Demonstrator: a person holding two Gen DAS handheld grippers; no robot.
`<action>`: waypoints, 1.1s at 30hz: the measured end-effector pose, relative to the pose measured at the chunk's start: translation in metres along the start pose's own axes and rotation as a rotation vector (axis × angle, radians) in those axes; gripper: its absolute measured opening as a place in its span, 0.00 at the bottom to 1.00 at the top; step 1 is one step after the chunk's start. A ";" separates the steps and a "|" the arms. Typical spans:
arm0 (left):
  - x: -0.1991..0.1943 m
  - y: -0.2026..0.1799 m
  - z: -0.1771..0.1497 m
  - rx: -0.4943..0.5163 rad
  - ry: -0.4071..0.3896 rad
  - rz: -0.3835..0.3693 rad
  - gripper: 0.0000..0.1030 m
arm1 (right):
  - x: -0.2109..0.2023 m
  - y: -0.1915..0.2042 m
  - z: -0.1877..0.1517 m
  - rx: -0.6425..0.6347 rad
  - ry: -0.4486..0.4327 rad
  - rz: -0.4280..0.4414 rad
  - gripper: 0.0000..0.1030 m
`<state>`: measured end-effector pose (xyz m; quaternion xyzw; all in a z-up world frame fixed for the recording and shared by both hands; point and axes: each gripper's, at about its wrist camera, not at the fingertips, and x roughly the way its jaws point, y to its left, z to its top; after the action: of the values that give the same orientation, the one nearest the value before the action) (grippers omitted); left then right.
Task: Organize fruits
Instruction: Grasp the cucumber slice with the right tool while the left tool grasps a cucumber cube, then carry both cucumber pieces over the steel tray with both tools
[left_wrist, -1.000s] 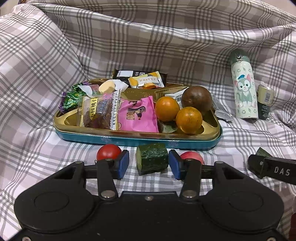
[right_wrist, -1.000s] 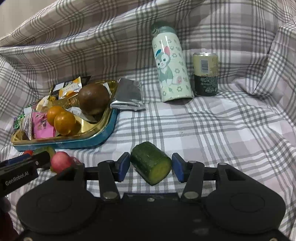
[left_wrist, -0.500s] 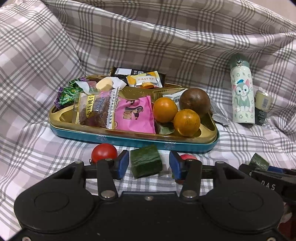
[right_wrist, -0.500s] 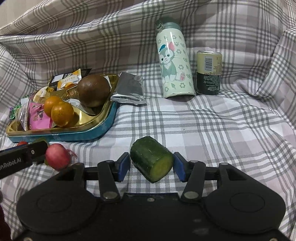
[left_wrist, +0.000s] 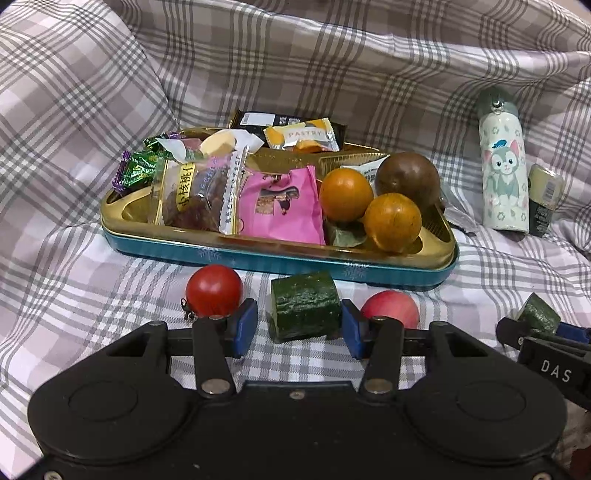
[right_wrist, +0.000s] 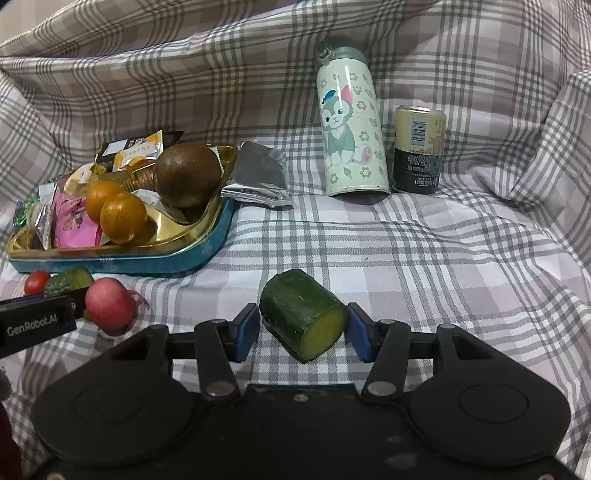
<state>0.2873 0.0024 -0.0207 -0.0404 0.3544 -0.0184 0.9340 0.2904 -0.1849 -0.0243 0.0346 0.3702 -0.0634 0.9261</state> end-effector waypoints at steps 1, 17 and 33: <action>0.000 0.000 0.000 -0.001 0.000 0.001 0.54 | 0.000 0.000 0.000 0.001 0.000 -0.002 0.52; -0.001 0.002 0.001 -0.026 0.000 -0.027 0.46 | -0.015 0.015 -0.008 -0.058 0.008 0.065 0.49; -0.008 0.001 -0.001 -0.014 -0.029 -0.028 0.44 | -0.017 0.007 -0.007 -0.032 -0.012 0.060 0.49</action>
<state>0.2801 0.0035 -0.0163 -0.0523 0.3406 -0.0284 0.9383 0.2739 -0.1756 -0.0175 0.0305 0.3644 -0.0297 0.9303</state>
